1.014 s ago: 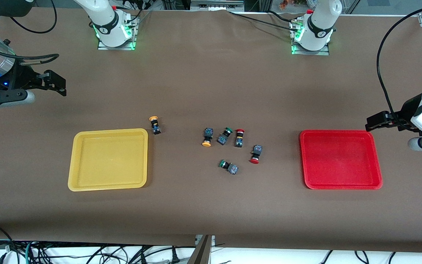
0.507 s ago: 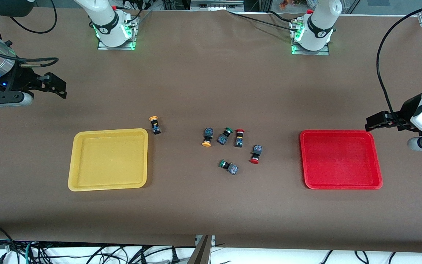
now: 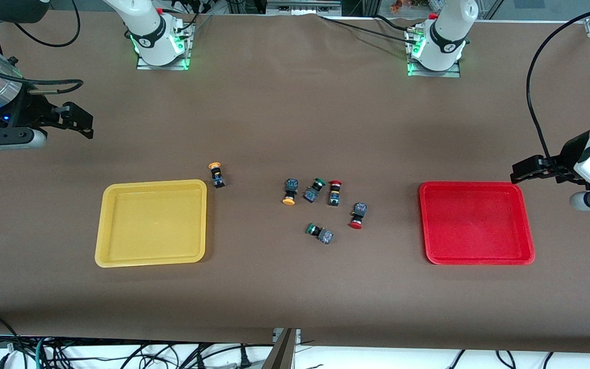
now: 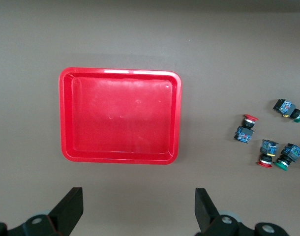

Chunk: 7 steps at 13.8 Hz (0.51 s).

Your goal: Place red and yellow buttons in trays

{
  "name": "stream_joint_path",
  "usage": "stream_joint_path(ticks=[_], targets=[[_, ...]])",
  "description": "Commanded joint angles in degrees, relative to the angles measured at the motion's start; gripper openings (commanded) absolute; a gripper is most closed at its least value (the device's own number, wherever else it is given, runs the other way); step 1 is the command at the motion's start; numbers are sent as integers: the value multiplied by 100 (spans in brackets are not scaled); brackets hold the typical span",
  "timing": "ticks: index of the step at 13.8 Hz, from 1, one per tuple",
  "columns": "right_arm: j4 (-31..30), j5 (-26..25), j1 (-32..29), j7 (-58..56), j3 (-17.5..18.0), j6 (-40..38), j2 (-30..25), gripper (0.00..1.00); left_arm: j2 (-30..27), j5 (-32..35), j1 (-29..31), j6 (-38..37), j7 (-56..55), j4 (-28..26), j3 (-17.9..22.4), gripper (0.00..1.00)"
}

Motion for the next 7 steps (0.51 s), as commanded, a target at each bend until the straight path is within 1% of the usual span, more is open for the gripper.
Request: stream_joint_path(ticks=[1, 4, 7], targets=[[89, -5, -18, 127, 10, 7, 17, 100, 50, 16, -37, 153, 71, 100, -6, 100], [81, -5, -18, 119, 10, -37, 17, 100, 77, 7, -37, 171, 80, 40, -6, 100], [80, -5, -18, 127, 2, 6, 35, 100, 165, 24, -282, 163, 71, 12, -6, 100]])
